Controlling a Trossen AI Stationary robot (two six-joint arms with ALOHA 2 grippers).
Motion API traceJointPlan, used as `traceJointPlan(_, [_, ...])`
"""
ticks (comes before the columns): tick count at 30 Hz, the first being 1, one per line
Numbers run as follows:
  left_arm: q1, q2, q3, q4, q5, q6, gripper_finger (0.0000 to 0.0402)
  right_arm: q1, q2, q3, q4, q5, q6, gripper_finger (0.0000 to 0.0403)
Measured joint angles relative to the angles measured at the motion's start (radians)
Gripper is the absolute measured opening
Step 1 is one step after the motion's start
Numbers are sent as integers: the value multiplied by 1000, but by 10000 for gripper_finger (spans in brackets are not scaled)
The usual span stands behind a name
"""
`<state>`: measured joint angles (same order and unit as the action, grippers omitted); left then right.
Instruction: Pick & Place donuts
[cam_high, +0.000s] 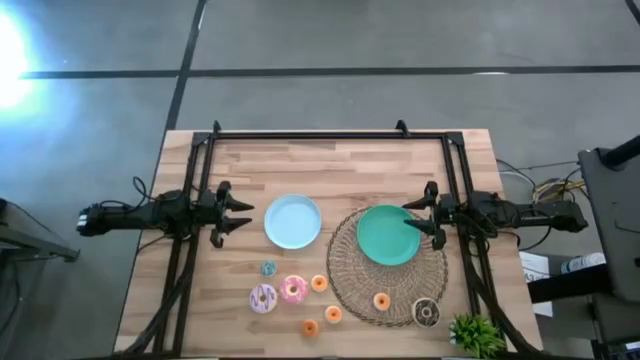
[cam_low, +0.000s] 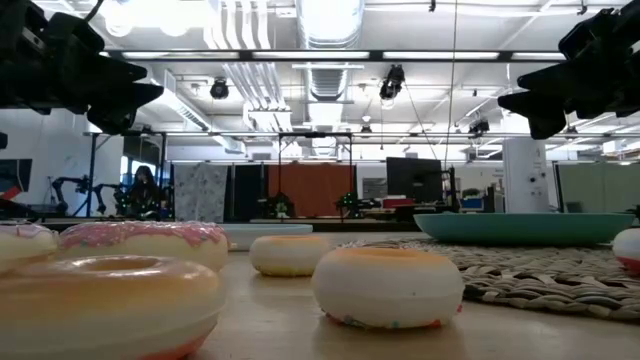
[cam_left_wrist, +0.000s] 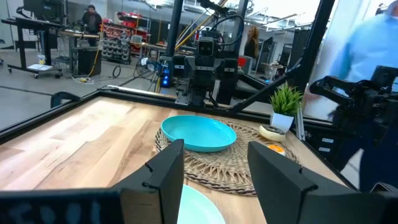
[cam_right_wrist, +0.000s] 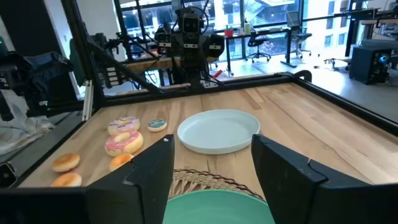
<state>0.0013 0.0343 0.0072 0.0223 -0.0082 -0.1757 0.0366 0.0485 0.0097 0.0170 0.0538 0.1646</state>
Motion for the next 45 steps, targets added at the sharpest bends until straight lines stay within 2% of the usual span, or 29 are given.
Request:
traceJointPlan(22, [0, 0, 0, 0, 0, 0, 152, 0, 0, 0, 0, -1, 25, 206])
traceJointPlan(27, [0, 0, 0, 0, 0, 0, 151, 0, 0, 0, 1, 0, 538, 206])
traceJointPlan(33, [0, 0, 0, 0, 0, 0, 152, 0, 1, 0, 13, 58, 920, 206])
traceJointPlan(38, [0, 0, 0, 0, 0, 0, 152, 0, 1, 0, 25, 162, 1167, 206])
traceJointPlan(40, [0, 0, 0, 0, 0, 0, 152, 0, 5, 0, 33, 186, 1201, 206])
traceJointPlan(43, [0, 0, 0, 0, 0, 0, 152, 2, 11, 0, 53, 160, 1184, 206])
traceJointPlan(45, [0, 0, 0, 0, 0, 0, 152, 4, 22, 0, 85, 90, 1193, 206])
